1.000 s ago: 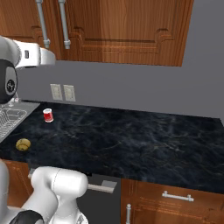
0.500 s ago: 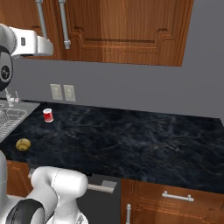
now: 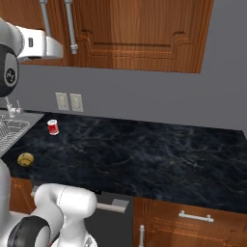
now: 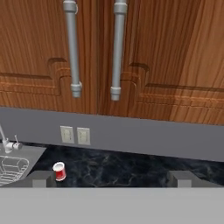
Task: Open the cabinet. Pick the bar soap and place it next to the sink. Then close the cabinet.
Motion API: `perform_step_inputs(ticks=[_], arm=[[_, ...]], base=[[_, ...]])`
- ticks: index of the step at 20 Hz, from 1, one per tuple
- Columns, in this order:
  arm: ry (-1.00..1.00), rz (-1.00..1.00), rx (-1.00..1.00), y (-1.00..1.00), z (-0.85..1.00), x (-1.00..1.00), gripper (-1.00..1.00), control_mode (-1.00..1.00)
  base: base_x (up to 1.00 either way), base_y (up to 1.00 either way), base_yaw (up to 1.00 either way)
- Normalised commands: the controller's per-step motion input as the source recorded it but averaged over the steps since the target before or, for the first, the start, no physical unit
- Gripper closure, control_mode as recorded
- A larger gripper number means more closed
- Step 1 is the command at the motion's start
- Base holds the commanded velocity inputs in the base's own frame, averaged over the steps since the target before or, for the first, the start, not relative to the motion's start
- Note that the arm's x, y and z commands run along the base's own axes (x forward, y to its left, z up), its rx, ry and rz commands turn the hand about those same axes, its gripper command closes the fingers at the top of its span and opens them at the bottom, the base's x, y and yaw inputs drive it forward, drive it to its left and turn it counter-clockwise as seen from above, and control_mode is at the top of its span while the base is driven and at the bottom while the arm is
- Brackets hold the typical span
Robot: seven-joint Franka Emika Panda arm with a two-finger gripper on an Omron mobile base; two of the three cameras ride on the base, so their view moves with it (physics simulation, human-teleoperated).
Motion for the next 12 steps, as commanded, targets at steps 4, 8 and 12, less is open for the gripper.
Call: perform_step_inputs(ticks=[4, 8, 12], arm=[[0.0, 0.0, 0.0, -0.01, 0.0, 0.23, -1.0, -1.0], [0.0, 0.0, 0.0, 0.0, 0.0, 0.33, -1.0, -1.0], [0.0, 0.0, 0.0, 0.0, 0.0, 0.33, -1.0, -1.0]], base=[[0.0, 0.0, 0.0], [0.0, 0.0, 0.0], [0.0, 0.0, 0.0]])
